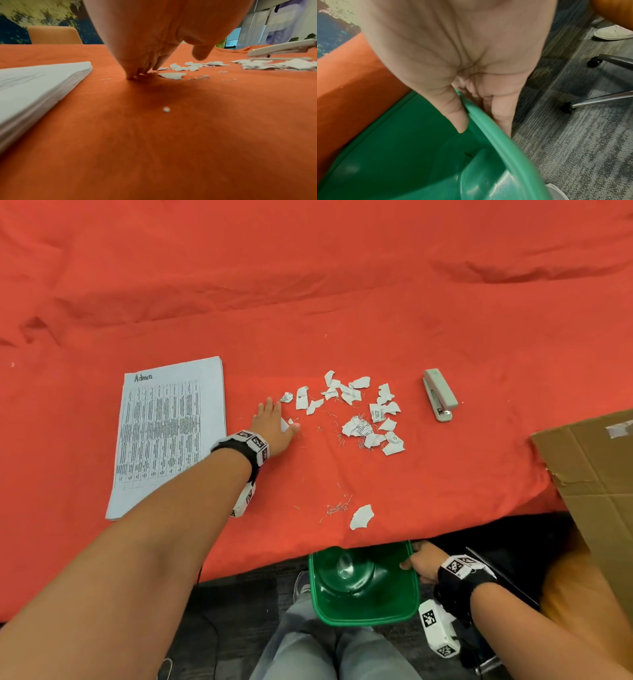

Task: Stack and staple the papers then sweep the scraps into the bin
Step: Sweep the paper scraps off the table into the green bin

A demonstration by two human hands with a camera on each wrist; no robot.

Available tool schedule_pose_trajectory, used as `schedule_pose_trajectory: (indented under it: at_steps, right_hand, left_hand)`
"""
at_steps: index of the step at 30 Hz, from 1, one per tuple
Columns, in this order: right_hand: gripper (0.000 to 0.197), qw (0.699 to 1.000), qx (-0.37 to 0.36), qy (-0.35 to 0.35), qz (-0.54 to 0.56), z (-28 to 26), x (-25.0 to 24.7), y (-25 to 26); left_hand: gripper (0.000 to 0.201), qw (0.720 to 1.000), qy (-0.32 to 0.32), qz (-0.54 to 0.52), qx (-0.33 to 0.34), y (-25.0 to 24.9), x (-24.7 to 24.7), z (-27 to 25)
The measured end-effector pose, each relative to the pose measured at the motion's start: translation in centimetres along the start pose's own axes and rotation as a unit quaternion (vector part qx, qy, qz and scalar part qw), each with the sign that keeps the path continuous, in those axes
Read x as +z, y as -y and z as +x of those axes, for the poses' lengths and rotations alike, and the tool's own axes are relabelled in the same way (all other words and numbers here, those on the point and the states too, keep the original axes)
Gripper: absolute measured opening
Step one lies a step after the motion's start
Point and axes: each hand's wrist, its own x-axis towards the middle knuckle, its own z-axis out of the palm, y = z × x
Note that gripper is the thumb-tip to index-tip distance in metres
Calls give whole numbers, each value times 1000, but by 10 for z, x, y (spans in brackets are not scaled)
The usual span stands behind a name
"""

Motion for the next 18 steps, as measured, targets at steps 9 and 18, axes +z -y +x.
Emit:
schedule_pose_trajectory:
  at_steps: [9,18]
  right_hand:
    - [43,1000,-13,0,-12,-19,-2,8]
    - [36,1000,-26,12,12,-24,1,6]
  left_hand:
    - [83,967,119,69,215,-44,79,-126]
    - [76,976,111,-14,186,-60,94,-179]
